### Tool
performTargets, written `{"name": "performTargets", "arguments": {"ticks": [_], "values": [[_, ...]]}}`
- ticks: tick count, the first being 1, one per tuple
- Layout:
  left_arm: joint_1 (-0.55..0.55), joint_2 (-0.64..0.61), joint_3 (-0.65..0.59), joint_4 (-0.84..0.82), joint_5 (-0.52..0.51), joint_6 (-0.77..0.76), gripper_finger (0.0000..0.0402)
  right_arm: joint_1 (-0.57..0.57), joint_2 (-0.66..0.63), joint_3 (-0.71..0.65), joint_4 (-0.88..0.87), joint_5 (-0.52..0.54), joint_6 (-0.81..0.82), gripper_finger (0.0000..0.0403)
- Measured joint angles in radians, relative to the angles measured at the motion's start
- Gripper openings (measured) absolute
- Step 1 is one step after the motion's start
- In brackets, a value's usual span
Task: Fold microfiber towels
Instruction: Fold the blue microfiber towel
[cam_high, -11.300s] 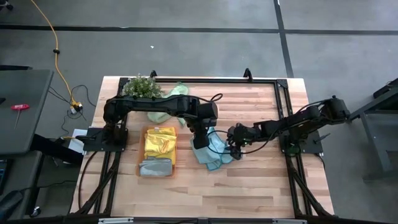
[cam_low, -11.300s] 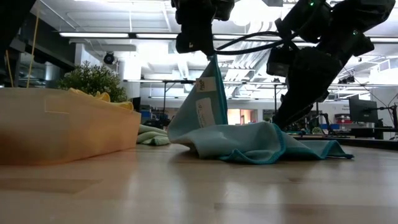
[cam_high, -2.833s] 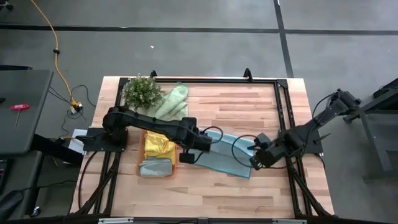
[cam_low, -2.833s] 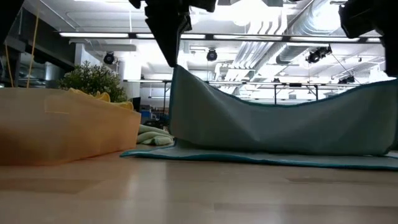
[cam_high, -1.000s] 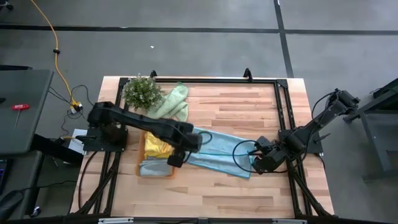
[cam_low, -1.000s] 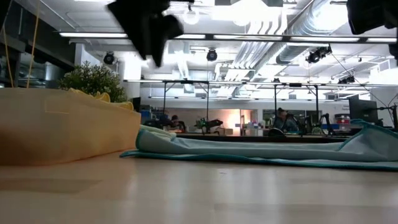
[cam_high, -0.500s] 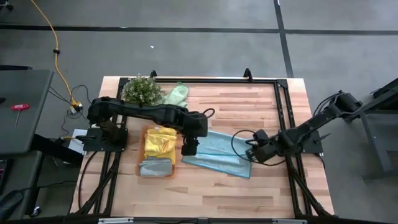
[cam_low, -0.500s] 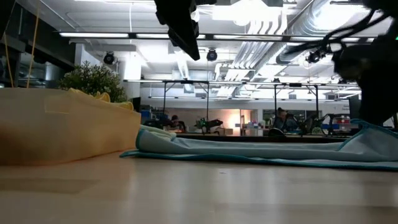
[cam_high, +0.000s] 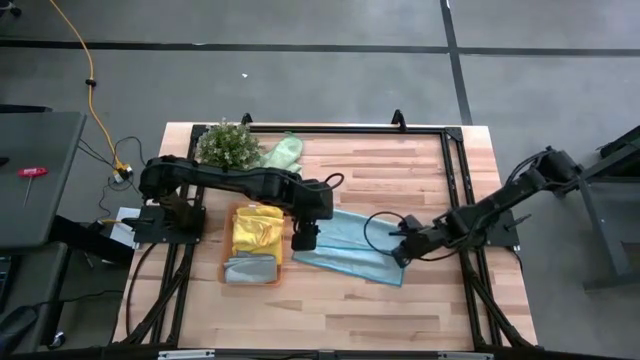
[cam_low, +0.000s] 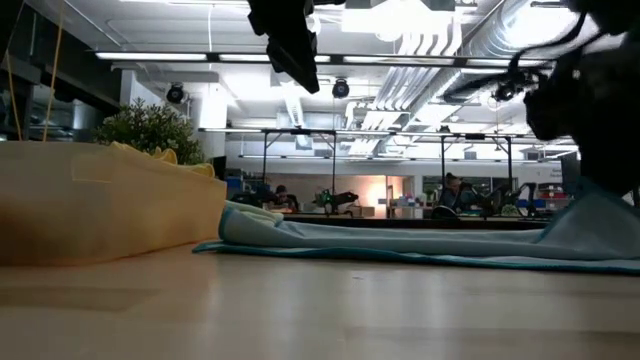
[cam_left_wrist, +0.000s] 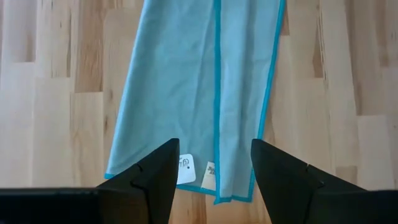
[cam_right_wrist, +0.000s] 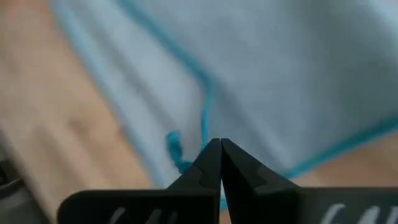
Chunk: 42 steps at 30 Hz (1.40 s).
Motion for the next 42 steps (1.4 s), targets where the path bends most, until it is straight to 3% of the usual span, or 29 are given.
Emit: {"name": "performTargets", "arguments": {"ticks": [5, 17, 22, 29, 34, 42], "values": [[0.001, 0.000, 0.000, -0.001, 0.001, 0.000, 0.0188, 0.050, 0.000, 0.022, 0.117, -0.009, -0.011, 0.0000], [0.002, 0.001, 0.000, -0.056, -0.006, 0.045, 0.0186, 0.203, 0.014, 0.056, 0.123, -0.116, 0.066, 0.0000], [0.002, 0.001, 0.000, -0.053, -0.007, 0.059, 0.0186, 0.210, -0.020, 0.058, 0.146, 0.023, 0.061, 0.0000], [0.003, 0.001, 0.000, -0.006, -0.007, 0.072, 0.0186, 0.123, -0.019, 0.058, -0.026, 0.229, 0.164, 0.0000], [0.003, 0.001, 0.000, 0.000, -0.007, 0.070, 0.0186, 0.038, 0.058, 0.056, -0.054, 0.170, 0.144, 0.0000], [0.003, 0.002, 0.000, 0.001, -0.007, 0.051, 0.0186, 0.041, 0.204, 0.055, 0.237, -0.021, 0.033, 0.0000]]}}
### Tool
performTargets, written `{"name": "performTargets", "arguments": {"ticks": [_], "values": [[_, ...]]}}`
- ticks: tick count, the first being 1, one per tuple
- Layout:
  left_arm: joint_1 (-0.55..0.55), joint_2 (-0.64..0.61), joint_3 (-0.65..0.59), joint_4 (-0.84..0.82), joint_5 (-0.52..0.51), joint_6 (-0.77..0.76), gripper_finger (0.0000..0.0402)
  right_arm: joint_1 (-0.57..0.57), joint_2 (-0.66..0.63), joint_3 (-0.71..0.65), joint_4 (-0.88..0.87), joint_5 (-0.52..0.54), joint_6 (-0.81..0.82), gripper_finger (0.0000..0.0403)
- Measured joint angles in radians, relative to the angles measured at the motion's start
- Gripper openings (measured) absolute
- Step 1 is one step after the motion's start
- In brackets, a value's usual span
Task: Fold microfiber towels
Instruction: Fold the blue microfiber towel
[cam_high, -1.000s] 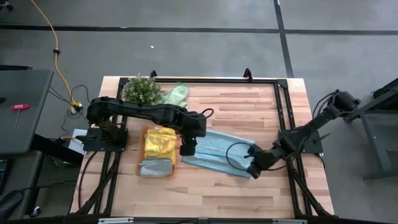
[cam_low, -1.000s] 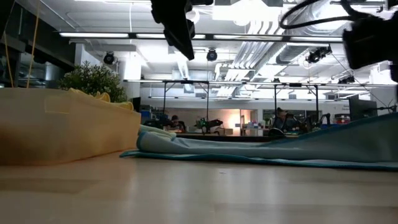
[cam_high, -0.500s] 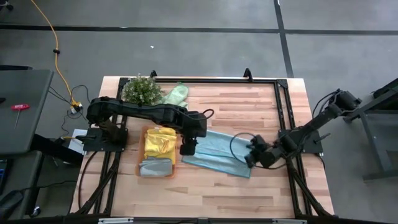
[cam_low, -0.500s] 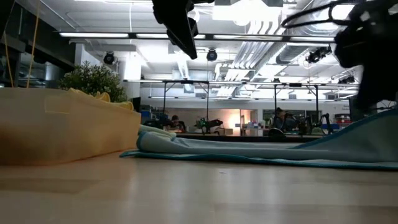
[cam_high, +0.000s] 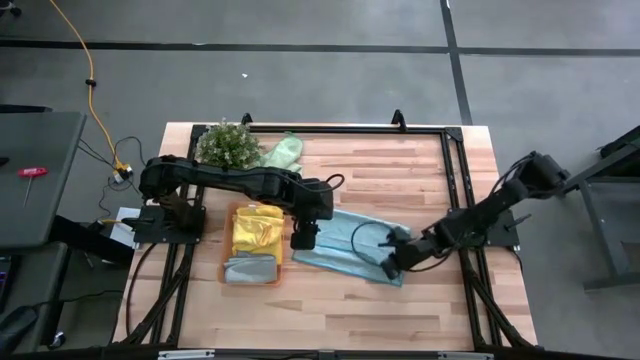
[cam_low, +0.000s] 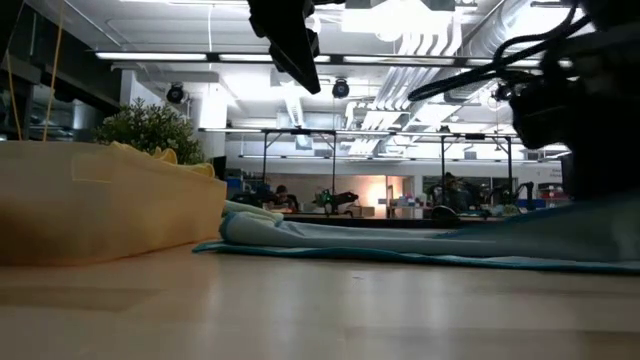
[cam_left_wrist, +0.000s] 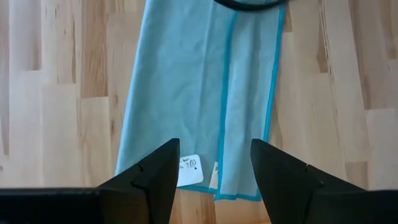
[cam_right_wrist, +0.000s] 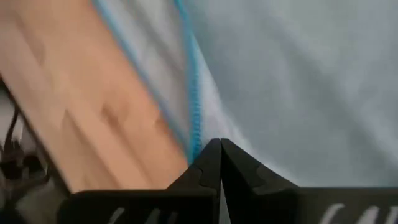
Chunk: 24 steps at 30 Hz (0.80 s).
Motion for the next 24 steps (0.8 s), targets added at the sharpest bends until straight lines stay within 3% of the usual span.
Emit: {"name": "performTargets", "arguments": {"ticks": [5, 12, 24], "values": [[0.000, 0.000, 0.000, 0.000, 0.000, -0.006, 0.0186, 0.079, 0.042, 0.000, 0.088, -0.079, 0.021, 0.0000], [0.000, 0.000, 0.000, 0.000, 0.000, -0.009, 0.0186, 0.186, 0.035, 0.000, 0.104, -0.075, 0.071, 0.0000], [-0.012, 0.110, 0.000, 0.009, 0.006, 0.011, 0.0186, 0.214, -0.124, 0.000, 0.079, 0.266, -0.016, 0.0000]]}}
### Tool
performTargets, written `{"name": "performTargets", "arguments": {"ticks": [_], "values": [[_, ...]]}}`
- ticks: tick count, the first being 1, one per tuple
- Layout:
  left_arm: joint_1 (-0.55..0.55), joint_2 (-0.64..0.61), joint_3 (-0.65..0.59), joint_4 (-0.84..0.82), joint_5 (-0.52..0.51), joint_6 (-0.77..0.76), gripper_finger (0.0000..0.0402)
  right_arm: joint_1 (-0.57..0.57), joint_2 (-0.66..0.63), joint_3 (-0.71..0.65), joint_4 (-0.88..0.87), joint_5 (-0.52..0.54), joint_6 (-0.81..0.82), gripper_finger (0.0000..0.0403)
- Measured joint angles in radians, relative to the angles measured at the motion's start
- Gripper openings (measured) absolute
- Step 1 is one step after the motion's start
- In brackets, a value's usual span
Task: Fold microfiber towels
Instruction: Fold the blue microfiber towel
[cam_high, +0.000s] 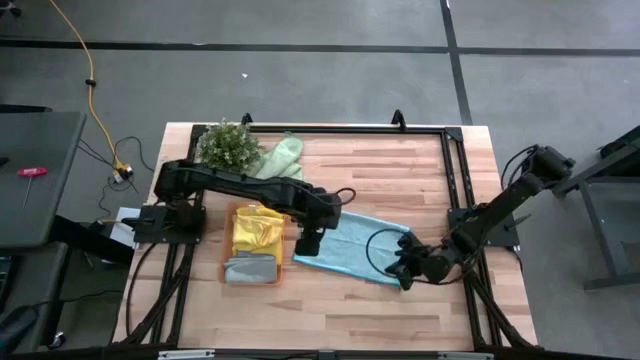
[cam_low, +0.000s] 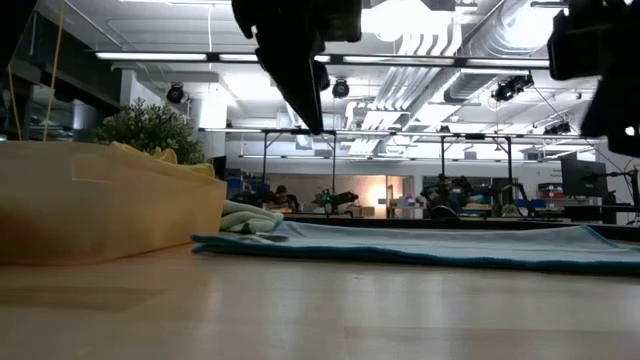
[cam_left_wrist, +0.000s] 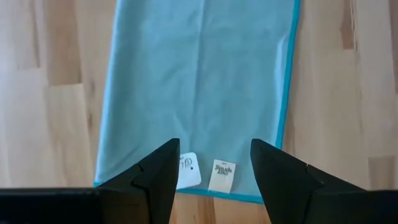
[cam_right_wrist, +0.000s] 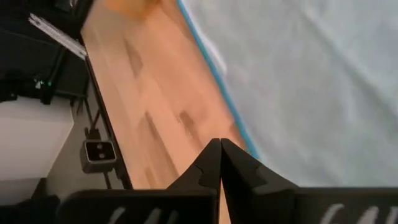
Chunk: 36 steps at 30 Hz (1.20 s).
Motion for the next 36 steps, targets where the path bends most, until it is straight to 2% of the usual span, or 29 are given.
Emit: {"name": "performTargets", "arguments": {"ticks": [5, 10, 16, 19, 23, 31, 36], "values": [[0.019, -0.006, 0.000, 0.081, -0.022, 0.082, 0.0186, -0.036, -0.112, 0.000, -0.106, 0.041, -0.047, 0.0000], [0.131, -0.018, 0.001, 0.103, -0.039, 0.172, 0.0186, -0.071, -0.225, 0.000, -0.231, 0.072, -0.075, 0.0000], [0.270, 0.040, 0.000, 0.016, 0.068, 0.232, 0.0186, -0.095, -0.317, 0.000, -0.376, 0.096, -0.083, 0.0000], [0.319, 0.081, 0.000, -0.046, 0.136, 0.271, 0.0186, -0.104, -0.328, 0.000, -0.414, 0.096, -0.082, 0.0000], [0.342, 0.142, -0.001, -0.074, 0.156, 0.328, 0.0186, -0.112, -0.319, 0.000, -0.433, 0.096, -0.082, 0.0000], [0.336, 0.216, 0.000, -0.074, 0.150, 0.383, 0.0186, -0.114, -0.317, 0.000, -0.445, 0.105, -0.082, 0.0000], [0.329, 0.248, 0.000, -0.081, 0.080, 0.404, 0.0186, -0.114, -0.317, 0.000, -0.448, 0.115, -0.078, 0.0000]]}}
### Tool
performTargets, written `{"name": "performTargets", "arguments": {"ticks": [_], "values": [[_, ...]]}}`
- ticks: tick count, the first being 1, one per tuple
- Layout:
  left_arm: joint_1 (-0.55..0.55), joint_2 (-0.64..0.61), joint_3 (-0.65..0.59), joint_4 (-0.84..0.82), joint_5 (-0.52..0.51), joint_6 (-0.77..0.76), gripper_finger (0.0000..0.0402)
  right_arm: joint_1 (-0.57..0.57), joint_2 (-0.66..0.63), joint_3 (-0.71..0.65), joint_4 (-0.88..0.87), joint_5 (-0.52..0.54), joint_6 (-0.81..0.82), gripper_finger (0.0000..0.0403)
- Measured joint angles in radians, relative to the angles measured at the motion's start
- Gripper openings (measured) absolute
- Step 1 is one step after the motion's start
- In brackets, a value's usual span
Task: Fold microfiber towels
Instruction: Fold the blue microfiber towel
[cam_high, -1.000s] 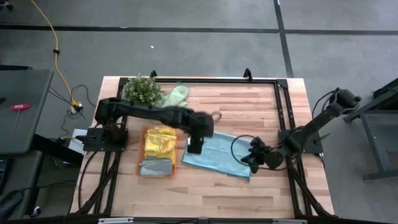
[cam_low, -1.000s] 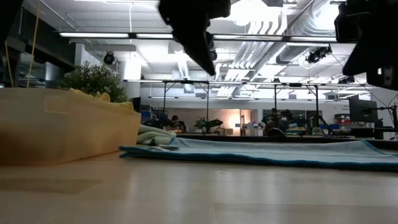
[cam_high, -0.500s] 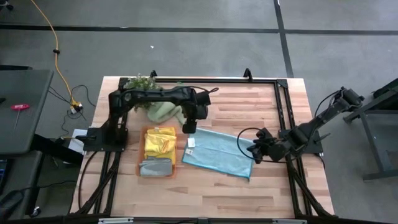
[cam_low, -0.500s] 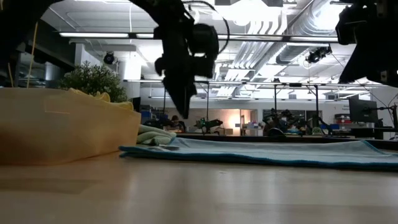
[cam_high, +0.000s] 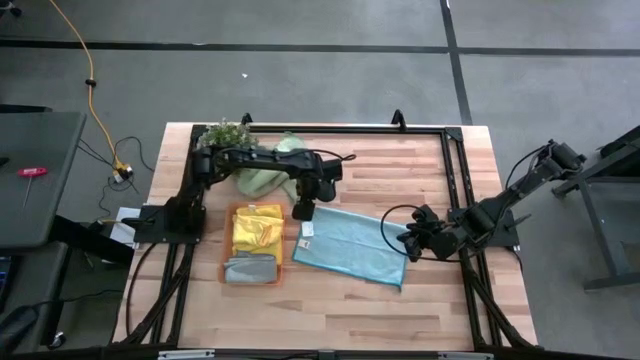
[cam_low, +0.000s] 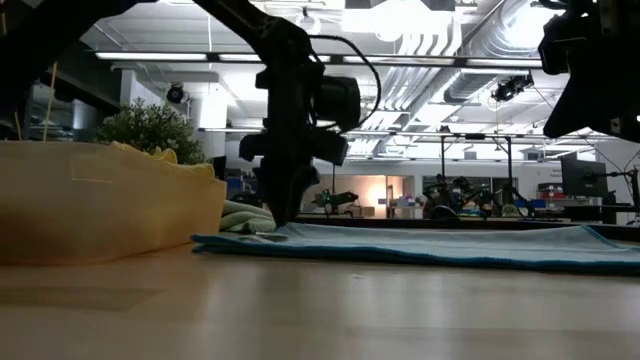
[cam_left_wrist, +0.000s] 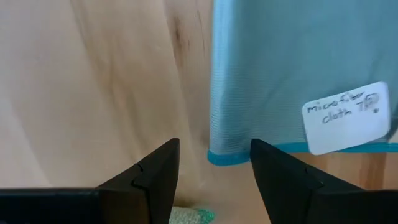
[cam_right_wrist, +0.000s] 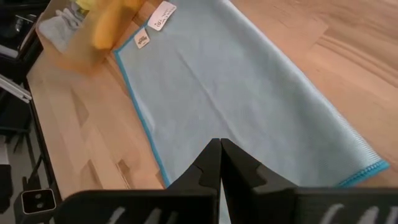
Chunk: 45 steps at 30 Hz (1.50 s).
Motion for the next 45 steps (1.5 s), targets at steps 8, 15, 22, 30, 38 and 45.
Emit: {"name": "performTargets", "arguments": {"ticks": [8, 15, 22, 30, 38, 45], "values": [[0.001, 0.023, 0.000, 0.015, -0.014, 0.008, 0.0144, 0.000, 0.000, 0.000, 0.000, 0.007, 0.007, 0.0000], [0.001, 0.023, 0.000, 0.021, -0.014, 0.001, 0.0052, -0.045, 0.000, 0.000, -0.154, 0.002, 0.135, 0.0000], [0.001, 0.022, 0.000, 0.018, -0.014, -0.011, 0.0009, -0.165, 0.000, 0.000, -0.259, -0.142, -0.014, 0.0028], [0.000, 0.022, 0.000, 0.015, -0.014, -0.027, 0.0003, -0.370, 0.014, 0.000, -0.308, -0.338, -0.453, 0.0176], [0.000, 0.022, 0.000, 0.015, -0.015, -0.047, 0.0001, -0.508, 0.150, 0.000, -0.266, -0.383, -0.743, 0.0194], [0.000, 0.022, 0.000, 0.015, -0.017, -0.047, 0.0000, -0.564, 0.292, 0.000, -0.202, -0.499, -0.850, 0.0156]]}}
